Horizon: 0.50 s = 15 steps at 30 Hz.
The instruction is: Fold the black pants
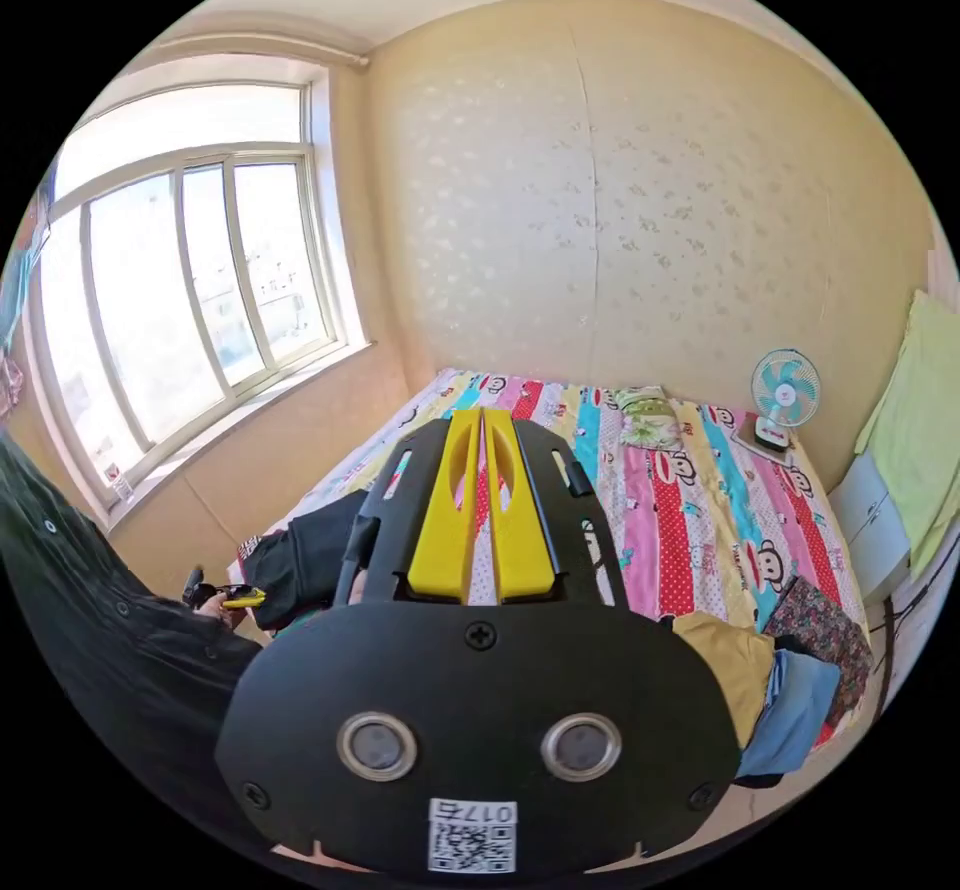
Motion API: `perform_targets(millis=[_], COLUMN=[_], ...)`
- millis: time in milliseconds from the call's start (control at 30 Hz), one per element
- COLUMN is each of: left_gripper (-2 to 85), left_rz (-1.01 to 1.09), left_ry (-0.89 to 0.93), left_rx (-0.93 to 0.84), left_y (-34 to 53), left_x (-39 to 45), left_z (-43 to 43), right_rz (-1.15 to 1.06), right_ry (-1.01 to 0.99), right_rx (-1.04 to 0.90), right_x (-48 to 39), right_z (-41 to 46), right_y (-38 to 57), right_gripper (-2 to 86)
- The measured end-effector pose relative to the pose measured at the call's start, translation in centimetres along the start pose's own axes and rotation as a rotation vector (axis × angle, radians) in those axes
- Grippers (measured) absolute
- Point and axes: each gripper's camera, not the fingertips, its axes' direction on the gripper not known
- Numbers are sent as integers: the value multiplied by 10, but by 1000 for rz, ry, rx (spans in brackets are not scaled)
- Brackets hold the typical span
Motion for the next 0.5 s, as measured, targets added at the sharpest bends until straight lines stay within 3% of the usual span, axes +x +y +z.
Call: perform_targets(millis=[167, 267, 367, 433, 500], left_gripper=[94, 95, 77, 43, 40], left_rz=[167, 107, 77, 162, 228], left_ry=[72, -52, 9, 295, 440], left_rx=[-182, -187, -194, -260, -291], left_y=[-35, -37, -31, -24, -16], left_x=[66, 78, 79, 89, 110], left_z=[68, 91, 88, 85, 80], right_rz=[12, 47, 49, 30, 9], right_ry=[149, 182, 177, 189, 203], right_rx=[-59, -92, -136, -179, -214], right_x=[-30, -45, -62, -75, -87], right_z=[-10, 1, 21, 37, 52], right_y=[29, 48, 64, 73, 79], right_gripper=[3, 3, 3, 3, 3])
